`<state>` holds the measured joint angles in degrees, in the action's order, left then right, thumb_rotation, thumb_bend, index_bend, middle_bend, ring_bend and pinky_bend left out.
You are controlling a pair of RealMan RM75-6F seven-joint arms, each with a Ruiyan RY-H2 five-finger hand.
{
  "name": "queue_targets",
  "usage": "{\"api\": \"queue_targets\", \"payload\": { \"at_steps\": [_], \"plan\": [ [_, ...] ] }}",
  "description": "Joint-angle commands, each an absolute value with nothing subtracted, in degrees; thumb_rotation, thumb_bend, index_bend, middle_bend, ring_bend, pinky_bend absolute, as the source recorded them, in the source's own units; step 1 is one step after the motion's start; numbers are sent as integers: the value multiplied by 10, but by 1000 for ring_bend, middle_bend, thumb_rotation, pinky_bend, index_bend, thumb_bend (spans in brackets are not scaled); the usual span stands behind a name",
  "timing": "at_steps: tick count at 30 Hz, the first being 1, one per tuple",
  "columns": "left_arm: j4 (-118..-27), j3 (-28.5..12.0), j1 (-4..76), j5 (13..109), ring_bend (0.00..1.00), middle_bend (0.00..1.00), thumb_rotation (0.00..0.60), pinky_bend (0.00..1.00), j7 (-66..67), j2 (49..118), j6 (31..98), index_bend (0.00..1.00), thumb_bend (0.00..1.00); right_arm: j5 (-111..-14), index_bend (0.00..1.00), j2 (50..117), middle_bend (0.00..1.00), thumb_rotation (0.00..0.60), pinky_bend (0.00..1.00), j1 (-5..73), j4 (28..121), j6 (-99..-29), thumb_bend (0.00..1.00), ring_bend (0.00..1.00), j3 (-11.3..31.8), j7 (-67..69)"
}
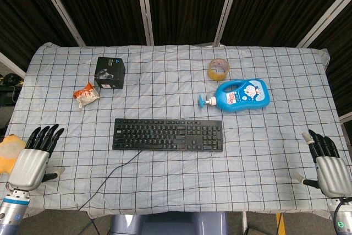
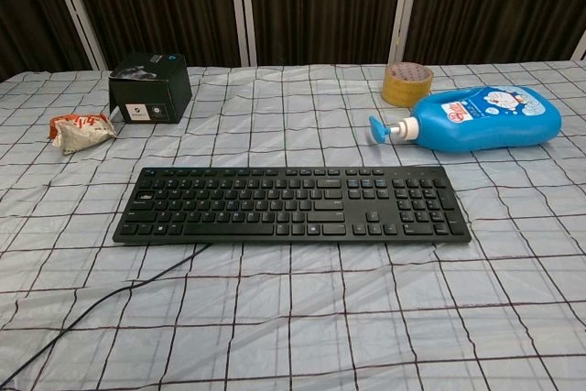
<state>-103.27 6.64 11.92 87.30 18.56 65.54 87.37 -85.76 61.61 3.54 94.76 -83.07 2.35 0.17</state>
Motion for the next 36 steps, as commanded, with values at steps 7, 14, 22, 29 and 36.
{"api": "queue_targets", "payload": {
  "at_steps": [7,14,22,29,36],
  "plan": [
    [-1040,60,114,870,0,0,600,0,189,651,855,0,0,-857,34,616,0,600,0,36,949,-830,77,0,24,1],
    [-1065,48,125,859,0,0,600,1,209,642,823,0,64,-854,34,619,0,600,0,38,948,-825,76,0,25,-2],
    [-1110,1,193,797,624,720,600,480,251,646,719,0,621,-852,34,616,0,600,0,37,951,-827,76,0,25,-1],
    [-1158,-47,286,607,740,840,600,567,341,662,591,0,904,-844,34,615,0,600,0,36,953,-825,76,0,27,2],
    [-1184,-39,408,355,757,855,600,582,478,676,528,0,999,-844,34,613,0,600,0,37,954,-823,76,0,28,7]
  ]
}}
